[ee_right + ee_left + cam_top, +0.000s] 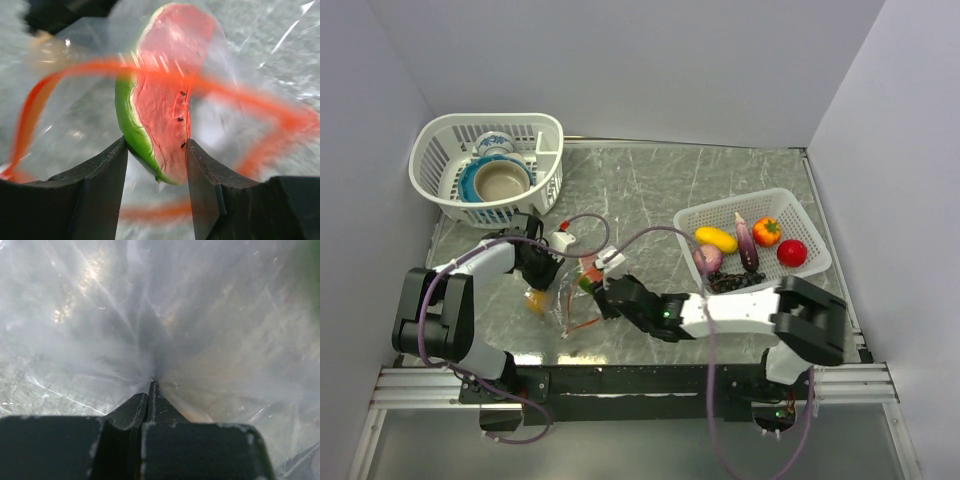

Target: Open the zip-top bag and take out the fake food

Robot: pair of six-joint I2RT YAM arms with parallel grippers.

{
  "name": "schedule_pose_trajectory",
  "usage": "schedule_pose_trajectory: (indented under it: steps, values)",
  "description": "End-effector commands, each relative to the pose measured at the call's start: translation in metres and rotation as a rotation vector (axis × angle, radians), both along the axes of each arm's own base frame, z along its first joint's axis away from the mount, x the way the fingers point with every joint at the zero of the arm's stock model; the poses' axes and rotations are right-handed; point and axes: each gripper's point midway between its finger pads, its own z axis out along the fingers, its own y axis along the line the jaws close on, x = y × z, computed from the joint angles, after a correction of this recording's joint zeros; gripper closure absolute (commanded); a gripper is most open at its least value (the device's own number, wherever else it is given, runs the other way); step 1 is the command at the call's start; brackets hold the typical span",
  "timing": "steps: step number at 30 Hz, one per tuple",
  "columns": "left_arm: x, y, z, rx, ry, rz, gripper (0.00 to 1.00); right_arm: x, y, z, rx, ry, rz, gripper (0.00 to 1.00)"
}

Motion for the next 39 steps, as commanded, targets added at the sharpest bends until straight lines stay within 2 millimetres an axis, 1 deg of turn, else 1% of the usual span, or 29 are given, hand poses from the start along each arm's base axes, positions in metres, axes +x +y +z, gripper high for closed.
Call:
schedule_pose_trajectory:
  steps: [1,2,3,5,6,8,9,10,11,12,13,14,15,17,19,20,21,22,24,28,29,30,32,33,35,36,37,38,39]
  values:
    - [-0.018,0.010,-0.027,0.066,0.086,0.004,0.99,-0.018,-0.023,0.037,0.114,0.010,-0.003,0.62]
    - [-0.017,0.010,-0.027,0.066,0.081,0.004,0.99,-0.021,-0.031,0.033,0.109,0.019,0.000,0.62]
    - [-0.017,0.010,-0.027,0.065,0.086,0.008,0.99,-0.025,-0.037,0.049,0.159,0.021,-0.004,0.62]
    - [-0.015,0.011,-0.026,0.071,0.080,0.010,0.99,-0.028,-0.054,0.049,0.157,0.023,-0.024,0.62]
    - [-0.016,0.011,-0.025,0.071,0.079,0.011,0.99,-0.029,-0.066,0.061,0.189,0.024,-0.053,0.62]
    - [-0.014,0.011,-0.024,0.074,0.074,0.014,0.99,-0.025,-0.087,0.070,0.210,0.004,-0.119,0.62]
    - [-0.014,0.011,-0.024,0.074,0.071,0.016,0.99,-0.024,-0.105,0.081,0.243,-0.011,-0.167,0.64]
    - [-0.013,0.012,-0.023,0.075,0.070,0.018,0.99,-0.022,-0.120,0.082,0.237,-0.022,-0.221,0.64]
    - [-0.013,0.011,-0.023,0.071,0.067,0.020,0.99,-0.006,-0.150,0.089,0.233,-0.083,-0.376,0.64]
    - [-0.011,0.011,-0.022,0.072,0.068,0.023,0.99,-0.004,-0.179,0.090,0.242,-0.071,-0.495,0.64]
    - [-0.011,0.008,-0.021,0.058,0.069,0.021,0.99,0.000,-0.197,0.094,0.252,-0.087,-0.576,0.64]
    - [-0.011,0.008,-0.021,0.055,0.074,0.024,0.99,0.006,-0.222,0.108,0.322,-0.124,-0.707,0.64]
    - [-0.010,0.006,-0.020,0.048,0.075,0.026,0.99,0.009,-0.244,0.102,0.280,-0.139,-0.772,0.64]
    - [-0.009,0.004,-0.018,0.036,0.079,0.027,0.99,0.015,-0.265,0.106,0.309,-0.151,-0.864,0.63]
    - [-0.008,0.003,-0.016,0.032,0.079,0.029,0.99,0.021,-0.287,0.097,0.269,-0.133,-0.949,0.56]
    - [-0.008,0.002,-0.015,0.030,0.076,0.028,0.99,0.024,-0.289,0.093,0.246,-0.123,-0.966,0.52]
    - [-0.008,0.003,-0.015,0.030,0.074,0.027,0.99,0.027,-0.286,0.088,0.239,-0.097,-0.954,0.37]
    - [-0.010,0.003,-0.015,0.032,0.076,0.026,0.99,0.031,-0.288,0.085,0.220,-0.091,-0.961,0.25]
    - [-0.013,0.004,-0.015,0.035,0.078,0.024,0.99,0.035,-0.279,0.078,0.164,-0.068,-0.928,0.00]
    - [-0.015,-0.001,-0.004,0.000,0.078,0.016,0.99,0.039,-0.252,0.088,0.132,-0.083,-0.834,0.00]
    - [-0.014,-0.004,0.000,-0.013,0.071,0.014,0.99,0.034,-0.235,0.092,0.093,-0.109,-0.744,0.00]
    - [-0.013,-0.005,0.005,-0.022,0.069,0.014,0.99,0.033,-0.218,0.101,0.133,-0.129,-0.693,0.00]
    - [-0.011,-0.009,0.010,-0.040,0.063,0.012,0.99,0.019,-0.185,0.104,0.095,-0.165,-0.542,0.00]
    - [-0.010,-0.009,0.013,-0.042,0.066,0.015,0.99,0.016,-0.169,0.109,0.125,-0.173,-0.500,0.00]
    - [-0.011,-0.014,0.018,-0.067,0.077,0.013,0.99,0.011,-0.147,0.098,0.085,-0.164,-0.431,0.00]
    - [-0.013,-0.018,0.026,-0.088,0.098,0.011,0.99,0.008,-0.136,0.096,0.089,-0.159,-0.407,0.00]
    - [-0.014,-0.025,0.035,-0.129,0.103,0.000,0.99,0.007,-0.128,0.083,0.053,-0.150,-0.393,0.00]
    - [-0.006,-0.031,0.055,-0.162,0.068,-0.003,0.99,0.006,-0.123,0.077,0.044,-0.144,-0.380,0.00]
    - [-0.011,-0.033,0.066,-0.178,0.083,-0.005,0.99,0.004,-0.117,0.074,0.048,-0.140,-0.374,0.00]
